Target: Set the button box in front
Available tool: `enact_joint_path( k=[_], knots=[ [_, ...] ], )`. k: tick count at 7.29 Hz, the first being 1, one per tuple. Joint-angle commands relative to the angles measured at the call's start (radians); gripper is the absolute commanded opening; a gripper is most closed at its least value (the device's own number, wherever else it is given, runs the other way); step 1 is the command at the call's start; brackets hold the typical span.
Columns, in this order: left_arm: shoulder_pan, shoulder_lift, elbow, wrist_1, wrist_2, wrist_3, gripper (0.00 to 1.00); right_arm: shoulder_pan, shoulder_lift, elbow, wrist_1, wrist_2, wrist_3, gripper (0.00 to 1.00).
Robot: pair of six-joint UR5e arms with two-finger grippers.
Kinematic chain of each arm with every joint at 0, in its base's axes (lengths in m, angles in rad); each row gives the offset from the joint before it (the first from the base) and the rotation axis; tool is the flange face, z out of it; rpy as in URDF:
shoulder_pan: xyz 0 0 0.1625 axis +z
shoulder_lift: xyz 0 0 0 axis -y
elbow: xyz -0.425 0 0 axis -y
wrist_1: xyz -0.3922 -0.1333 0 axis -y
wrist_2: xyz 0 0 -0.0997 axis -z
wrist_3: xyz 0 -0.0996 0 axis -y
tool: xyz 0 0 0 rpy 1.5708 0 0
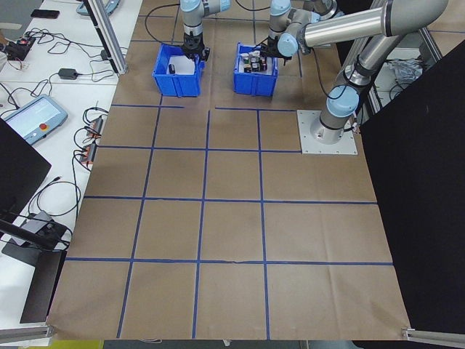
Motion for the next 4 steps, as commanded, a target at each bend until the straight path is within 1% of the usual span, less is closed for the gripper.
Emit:
enact_joint_path(
  k=[1, 2, 3, 4],
  knots=[
    [-0.016, -0.036, -0.001, 0.047, 0.000, -0.012, 0.95, -0.027, -0.034, 0.002, 0.000, -0.052, -0.016, 0.01],
    [-0.016, -0.040, -0.003, 0.046, 0.000, -0.013, 0.92, -0.069, -0.058, 0.009, 0.003, -0.075, -0.054, 0.01],
    [-0.016, -0.051, -0.003, 0.047, 0.000, -0.010, 0.90, -0.129, -0.077, 0.011, 0.004, -0.074, -0.108, 0.01],
    [-0.019, -0.062, -0.003, 0.046, 0.000, -0.013, 0.81, -0.186, -0.098, 0.011, 0.006, -0.074, -0.156, 0.01]
  ],
)
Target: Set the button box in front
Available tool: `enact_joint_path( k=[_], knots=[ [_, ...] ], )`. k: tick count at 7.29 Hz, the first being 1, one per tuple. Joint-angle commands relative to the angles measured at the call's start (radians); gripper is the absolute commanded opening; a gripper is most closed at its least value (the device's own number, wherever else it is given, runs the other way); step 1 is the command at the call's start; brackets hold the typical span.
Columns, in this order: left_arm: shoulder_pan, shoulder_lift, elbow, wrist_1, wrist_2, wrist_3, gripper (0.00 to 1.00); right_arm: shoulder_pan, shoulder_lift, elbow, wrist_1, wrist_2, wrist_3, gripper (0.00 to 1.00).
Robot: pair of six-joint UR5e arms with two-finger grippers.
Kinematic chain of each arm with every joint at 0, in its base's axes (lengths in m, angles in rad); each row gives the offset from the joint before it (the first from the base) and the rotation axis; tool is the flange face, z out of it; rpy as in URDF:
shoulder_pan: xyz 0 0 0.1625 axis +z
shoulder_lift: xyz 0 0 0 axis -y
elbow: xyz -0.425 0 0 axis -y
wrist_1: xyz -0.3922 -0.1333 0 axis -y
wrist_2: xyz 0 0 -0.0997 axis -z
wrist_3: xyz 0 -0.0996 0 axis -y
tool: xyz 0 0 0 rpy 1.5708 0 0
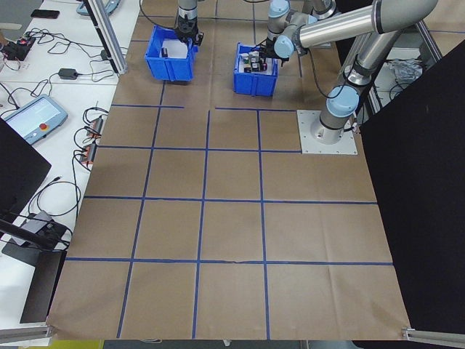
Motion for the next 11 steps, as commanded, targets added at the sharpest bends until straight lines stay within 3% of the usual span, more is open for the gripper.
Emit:
enact_joint_path(
  k=[1, 2, 3, 4, 5, 7, 9, 11],
  knots=[
    [-0.003, -0.015, -0.002, 0.001, 0.000, -0.002, 0.65, -0.127, -0.046, 0.011, 0.004, 0.000, -0.127, 0.01],
    [-0.004, -0.013, -0.003, 0.005, -0.002, 0.000, 0.43, -0.201, -0.072, 0.041, 0.004, 0.007, -0.225, 0.01],
    [-0.007, -0.009, -0.003, 0.005, -0.040, -0.002, 0.18, -0.273, -0.124, 0.089, 0.004, 0.011, -0.302, 0.01],
    [-0.007, 0.017, -0.002, 0.006, -0.145, -0.003, 0.00, -0.336, -0.177, 0.160, 0.002, 0.022, -0.399, 0.01],
    [-0.006, 0.030, 0.006, 0.003, -0.134, 0.009, 0.00, -0.397, -0.237, 0.239, -0.012, 0.063, -0.474, 0.01],
    [0.025, 0.088, 0.041, -0.027, -0.002, 0.065, 0.00, -0.484, -0.372, 0.381, -0.013, 0.074, -0.591, 0.01],
    [0.144, 0.117, 0.072, -0.076, 0.002, 0.131, 0.00, -0.589, -0.514, 0.526, -0.012, 0.102, -0.720, 0.01],
    [0.284, 0.079, 0.177, -0.174, -0.002, 0.260, 0.00, -0.614, -0.714, 0.741, -0.016, 0.111, -0.762, 0.01]
  ],
)
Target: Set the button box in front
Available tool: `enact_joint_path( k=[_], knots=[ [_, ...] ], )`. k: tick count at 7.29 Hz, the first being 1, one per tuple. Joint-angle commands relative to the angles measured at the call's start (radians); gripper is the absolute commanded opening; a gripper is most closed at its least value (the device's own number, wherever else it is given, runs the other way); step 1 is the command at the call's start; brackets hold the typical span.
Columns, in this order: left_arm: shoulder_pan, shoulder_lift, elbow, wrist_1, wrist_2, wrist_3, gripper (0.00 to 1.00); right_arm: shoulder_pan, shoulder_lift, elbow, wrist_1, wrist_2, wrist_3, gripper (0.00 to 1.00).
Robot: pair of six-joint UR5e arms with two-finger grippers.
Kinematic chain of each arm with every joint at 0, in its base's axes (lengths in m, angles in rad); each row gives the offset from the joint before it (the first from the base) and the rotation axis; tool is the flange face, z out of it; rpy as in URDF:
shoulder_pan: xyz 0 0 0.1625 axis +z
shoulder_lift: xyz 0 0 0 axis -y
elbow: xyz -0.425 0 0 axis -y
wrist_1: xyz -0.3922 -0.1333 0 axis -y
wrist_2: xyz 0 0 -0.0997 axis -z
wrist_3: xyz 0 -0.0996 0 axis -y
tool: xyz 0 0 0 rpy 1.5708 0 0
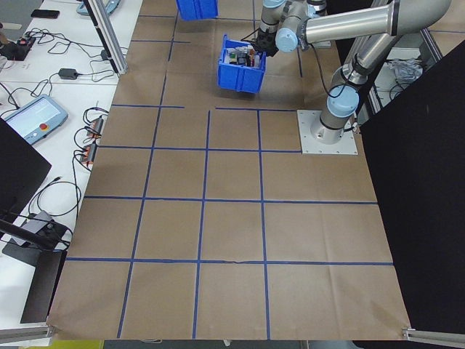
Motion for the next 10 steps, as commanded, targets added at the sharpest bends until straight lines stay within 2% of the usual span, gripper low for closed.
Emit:
enact_joint_path(
  k=[1, 2, 3, 5, 7, 8, 10],
  knots=[
    [0.144, -0.087, 0.135, -0.083, 0.000, 0.147, 0.00, -0.012, -0.229, 0.249, -0.046, 0.006, -0.023, 0.01],
    [0.161, -0.180, 0.221, -0.082, -0.001, 0.150, 0.00, -0.011, -0.307, 0.342, -0.084, 0.004, -0.019, 0.02],
    [0.162, -0.292, 0.331, -0.082, -0.001, 0.150, 0.00, -0.014, -0.328, 0.382, -0.126, 0.004, -0.037, 0.02],
    [0.148, -0.508, 0.567, -0.085, -0.007, 0.149, 0.00, -0.018, -0.319, 0.367, -0.134, -0.004, -0.086, 0.02],
    [0.131, -0.647, 0.713, -0.089, -0.068, 0.135, 0.00, -0.018, -0.313, 0.375, -0.086, -0.008, -0.091, 0.02],
    [0.102, -0.679, 0.772, -0.092, -0.066, 0.123, 0.00, -0.017, -0.320, 0.375, -0.022, -0.013, -0.091, 0.02],
    [0.056, -0.780, 0.887, -0.092, -0.067, 0.043, 0.00, -0.014, -0.328, 0.376, -0.014, -0.011, -0.088, 0.02]
  ],
)
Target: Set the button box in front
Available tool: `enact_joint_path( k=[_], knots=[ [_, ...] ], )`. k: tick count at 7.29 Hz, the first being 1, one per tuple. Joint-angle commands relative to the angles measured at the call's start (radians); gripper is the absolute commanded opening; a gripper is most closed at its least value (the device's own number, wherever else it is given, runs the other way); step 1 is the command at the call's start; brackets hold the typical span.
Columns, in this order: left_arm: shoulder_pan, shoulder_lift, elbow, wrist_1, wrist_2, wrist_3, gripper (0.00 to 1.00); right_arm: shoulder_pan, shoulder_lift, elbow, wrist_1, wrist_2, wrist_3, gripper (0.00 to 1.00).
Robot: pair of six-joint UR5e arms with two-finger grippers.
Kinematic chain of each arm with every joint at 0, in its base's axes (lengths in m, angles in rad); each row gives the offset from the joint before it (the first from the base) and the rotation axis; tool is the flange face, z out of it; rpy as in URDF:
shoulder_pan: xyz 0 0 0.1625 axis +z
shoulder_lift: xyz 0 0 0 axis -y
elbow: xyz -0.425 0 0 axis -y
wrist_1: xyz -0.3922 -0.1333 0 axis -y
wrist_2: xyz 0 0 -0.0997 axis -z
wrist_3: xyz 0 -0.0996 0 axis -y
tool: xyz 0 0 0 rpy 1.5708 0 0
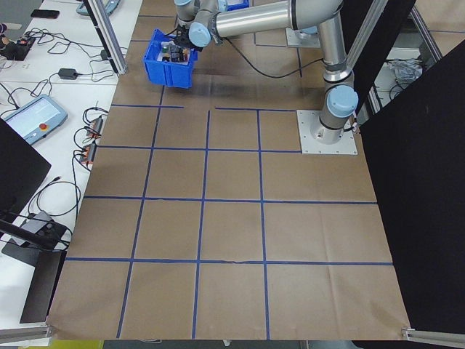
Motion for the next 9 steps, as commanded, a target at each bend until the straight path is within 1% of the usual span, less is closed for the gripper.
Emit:
enact_joint_path(
  k=[1, 2, 3, 4, 5, 8, 9],
  knots=[
    [-0.035, -0.091, 0.119, -0.006, -0.004, -0.071, 0.01, 0.006, -0.028, 0.015, 0.015, 0.000, 0.011, 0.01],
    [-0.062, -0.119, 0.130, -0.006, -0.021, -0.115, 0.01, 0.010, -0.072, 0.052, 0.017, 0.009, 0.014, 0.01],
    [-0.075, -0.125, 0.131, -0.003, -0.021, -0.139, 0.01, 0.013, -0.118, 0.099, 0.015, 0.016, 0.024, 0.01],
    [-0.081, -0.119, 0.127, -0.006, -0.020, -0.139, 0.03, 0.042, -0.143, 0.127, 0.017, 0.043, 0.072, 0.01],
    [-0.083, -0.115, 0.119, -0.009, -0.020, -0.139, 0.05, 0.100, -0.141, 0.129, 0.021, 0.054, 0.144, 0.01],
    [-0.075, -0.115, 0.107, -0.015, -0.017, -0.139, 0.11, 0.309, -0.118, 0.134, 0.023, 0.052, 0.412, 0.02],
    [-0.076, -0.110, 0.104, -0.023, -0.009, -0.145, 0.22, 0.376, -0.118, 0.156, 0.011, 0.049, 0.488, 0.02]
  ],
)
